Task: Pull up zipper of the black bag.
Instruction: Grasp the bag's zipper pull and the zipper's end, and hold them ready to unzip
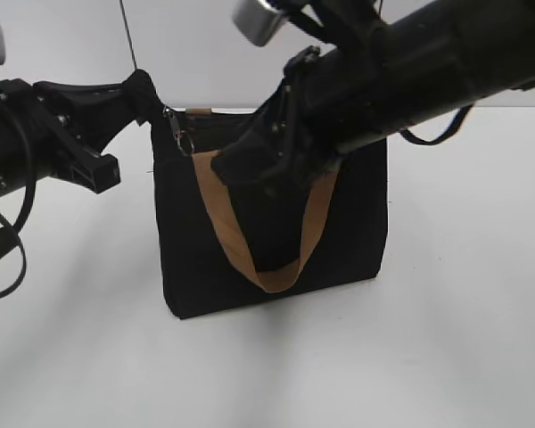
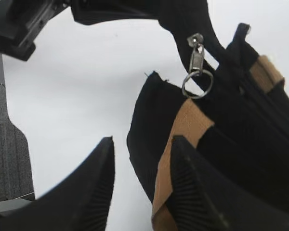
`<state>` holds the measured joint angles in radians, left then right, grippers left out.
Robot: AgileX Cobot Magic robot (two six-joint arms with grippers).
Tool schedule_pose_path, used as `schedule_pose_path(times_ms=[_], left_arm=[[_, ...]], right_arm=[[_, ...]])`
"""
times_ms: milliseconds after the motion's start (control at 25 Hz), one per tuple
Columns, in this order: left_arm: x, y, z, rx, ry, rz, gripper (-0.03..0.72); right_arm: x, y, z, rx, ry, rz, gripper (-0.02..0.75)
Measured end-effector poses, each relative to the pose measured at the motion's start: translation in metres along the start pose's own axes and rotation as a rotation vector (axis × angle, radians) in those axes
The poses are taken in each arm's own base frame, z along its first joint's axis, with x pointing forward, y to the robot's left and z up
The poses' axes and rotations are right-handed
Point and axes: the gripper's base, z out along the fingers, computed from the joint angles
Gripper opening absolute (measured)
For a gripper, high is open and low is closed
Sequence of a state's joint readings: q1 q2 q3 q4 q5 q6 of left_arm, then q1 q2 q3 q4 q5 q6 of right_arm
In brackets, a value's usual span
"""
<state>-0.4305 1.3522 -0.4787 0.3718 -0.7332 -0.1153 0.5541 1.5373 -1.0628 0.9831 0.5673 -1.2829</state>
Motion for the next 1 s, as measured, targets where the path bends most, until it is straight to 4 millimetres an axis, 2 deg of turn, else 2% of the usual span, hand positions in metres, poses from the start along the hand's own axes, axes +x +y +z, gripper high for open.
schedule_pose_path(times_ms=[240,400,680,1000], left_arm=[[-0.001,0.000,0.000,-0.001,-0.008,-0.002,-0.006],[-0.001,0.000,0.000,-0.001,-0.010,-0.002,-0.006],[-0.003,0.000,0.000,0.002,-0.036,-0.003,-0.006],[-0.005,0.000,0.000,0.003,-0.053,-0.005,-0.006]], right_arm=[[-0.013,-0.010,0.038,-0.023,0.010,-0.029,0.308],[-0.013,-0.017,0.052,-0.007,0.014,-0.022,0.308],[-0.015,-0.025,0.055,0.067,-0.015,0.000,0.308],[-0.016,-0.026,0.056,0.070,-0.037,0.046,0.308]])
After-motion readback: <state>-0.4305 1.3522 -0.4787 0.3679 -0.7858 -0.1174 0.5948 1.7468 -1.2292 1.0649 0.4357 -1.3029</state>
